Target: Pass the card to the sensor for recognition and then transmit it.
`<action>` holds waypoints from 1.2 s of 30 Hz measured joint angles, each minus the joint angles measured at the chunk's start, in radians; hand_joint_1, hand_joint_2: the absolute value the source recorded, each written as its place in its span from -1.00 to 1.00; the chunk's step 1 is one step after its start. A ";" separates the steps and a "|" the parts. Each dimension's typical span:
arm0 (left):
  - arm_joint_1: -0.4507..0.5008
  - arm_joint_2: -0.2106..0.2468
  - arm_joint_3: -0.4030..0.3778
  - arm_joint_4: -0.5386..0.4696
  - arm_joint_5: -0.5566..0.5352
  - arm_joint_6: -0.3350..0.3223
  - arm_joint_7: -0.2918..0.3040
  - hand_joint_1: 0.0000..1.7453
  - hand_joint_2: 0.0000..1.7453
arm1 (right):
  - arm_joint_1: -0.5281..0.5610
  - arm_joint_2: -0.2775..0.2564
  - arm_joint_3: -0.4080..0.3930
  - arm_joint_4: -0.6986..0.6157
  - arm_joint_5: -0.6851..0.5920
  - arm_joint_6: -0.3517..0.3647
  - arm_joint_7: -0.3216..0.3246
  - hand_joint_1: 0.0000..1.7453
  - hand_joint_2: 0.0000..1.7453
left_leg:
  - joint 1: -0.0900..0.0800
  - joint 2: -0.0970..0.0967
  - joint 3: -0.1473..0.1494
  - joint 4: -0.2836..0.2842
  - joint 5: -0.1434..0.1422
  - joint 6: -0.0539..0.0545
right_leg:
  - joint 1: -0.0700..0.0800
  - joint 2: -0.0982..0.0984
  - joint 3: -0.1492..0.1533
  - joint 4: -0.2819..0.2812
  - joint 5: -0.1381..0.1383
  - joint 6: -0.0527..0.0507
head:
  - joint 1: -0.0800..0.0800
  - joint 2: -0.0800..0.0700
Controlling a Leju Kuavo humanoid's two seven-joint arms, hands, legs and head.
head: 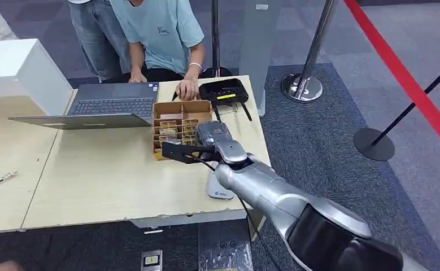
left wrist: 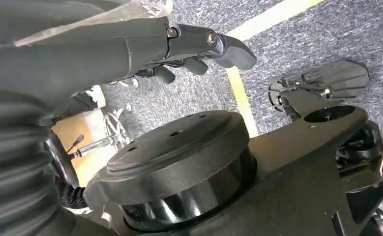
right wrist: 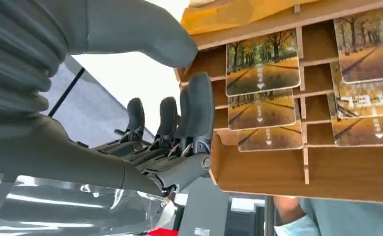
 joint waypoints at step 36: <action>0.001 -0.006 0.000 0.000 0.008 -0.016 0.032 -1.00 1.00 | -0.074 -0.004 -0.006 0.032 -0.015 -0.007 0.001 -0.02 1.00 | 0.000 0.000 0.000 0.000 0.000 0.000 | 0.000 0.000 0.000 0.000 0.000 0.000 | 0.000 0.000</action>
